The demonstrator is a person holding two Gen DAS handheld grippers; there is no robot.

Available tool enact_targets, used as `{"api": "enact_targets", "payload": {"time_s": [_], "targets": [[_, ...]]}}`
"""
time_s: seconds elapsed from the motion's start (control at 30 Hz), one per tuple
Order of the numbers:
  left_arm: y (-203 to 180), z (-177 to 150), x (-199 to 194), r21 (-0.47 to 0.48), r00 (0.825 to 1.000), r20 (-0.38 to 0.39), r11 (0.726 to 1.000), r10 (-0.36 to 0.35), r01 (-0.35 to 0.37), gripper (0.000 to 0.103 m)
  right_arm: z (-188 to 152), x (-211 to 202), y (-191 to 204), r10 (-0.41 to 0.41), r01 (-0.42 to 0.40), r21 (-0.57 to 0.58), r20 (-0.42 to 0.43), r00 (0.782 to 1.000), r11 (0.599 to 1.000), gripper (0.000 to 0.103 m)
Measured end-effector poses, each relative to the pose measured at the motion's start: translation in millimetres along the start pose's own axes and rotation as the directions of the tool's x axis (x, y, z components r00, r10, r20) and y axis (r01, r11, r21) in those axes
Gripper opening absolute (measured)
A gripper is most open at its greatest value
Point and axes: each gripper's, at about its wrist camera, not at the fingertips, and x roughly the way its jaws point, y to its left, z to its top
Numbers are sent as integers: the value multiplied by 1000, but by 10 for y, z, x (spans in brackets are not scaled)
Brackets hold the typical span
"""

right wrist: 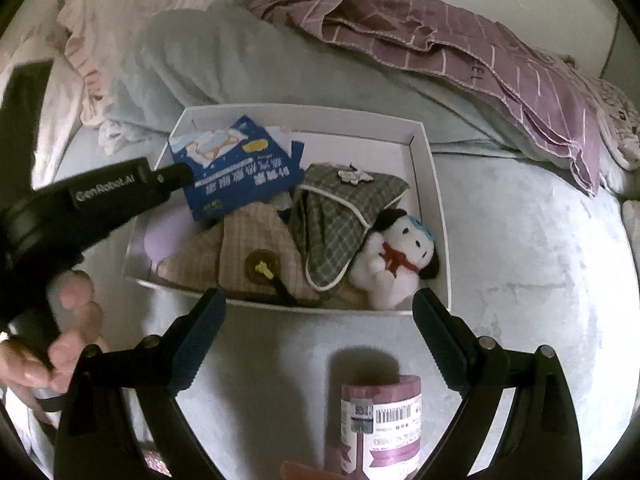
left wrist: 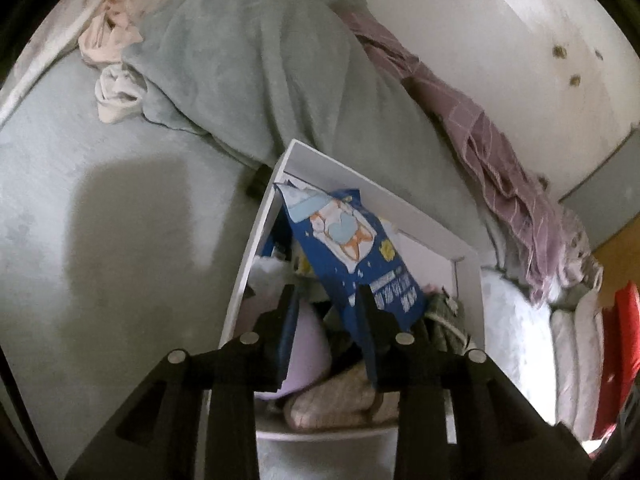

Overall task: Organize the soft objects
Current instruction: 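Lower the blue packet into the tray and open left tool while right tool withdraws, then withdraw both tools and move the right tool over the pink sparkly sponge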

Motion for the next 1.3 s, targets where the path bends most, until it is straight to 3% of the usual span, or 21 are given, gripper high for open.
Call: {"api": "enact_targets", "payload": {"time_s": [0.2,0.3,0.47,0.6,0.73,0.83,0.93,1.07,1.17,1.3], "targets": [[-108,-86,-157,95,990,-77,990,117,-109,30,-49,-85,106,-11,11,-72,-1,1000,997,95],[-140,-134,-265,129,983,-115,984,141,-126,30,-65,-127,150,-1,1,-91,-2,1000,996,95],[-220,-210,-507,149,976,-105,973,192,-176,30,-144,-149,200,32,-34,-123,-18,999,992,95],[-296,-361,-628,281,960,-112,935,258,-218,30,-172,-187,212,60,-60,-119,-5,998,991,95],[-94,-485,-768,323,956,-99,918,276,-232,30,-158,-234,282,77,-74,-121,22,997,990,95],[31,-441,-791,326,944,-93,905,317,-272,30,-145,-212,400,33,-29,-140,26,999,990,95],[163,-453,-777,351,940,-145,904,310,-244,30,-164,-232,504,9,-3,-167,32,999,986,94],[319,-474,-784,353,934,-184,907,306,-228,30,-320,-356,589,85,-71,-171,75,994,983,93],[363,-513,-802,370,932,-211,907,295,-204,30,-606,-388,635,145,-136,-175,41,989,975,91],[367,-526,-876,367,940,-210,913,270,-180,30,-967,-528,706,123,-109,-213,52,991,971,89]]}}
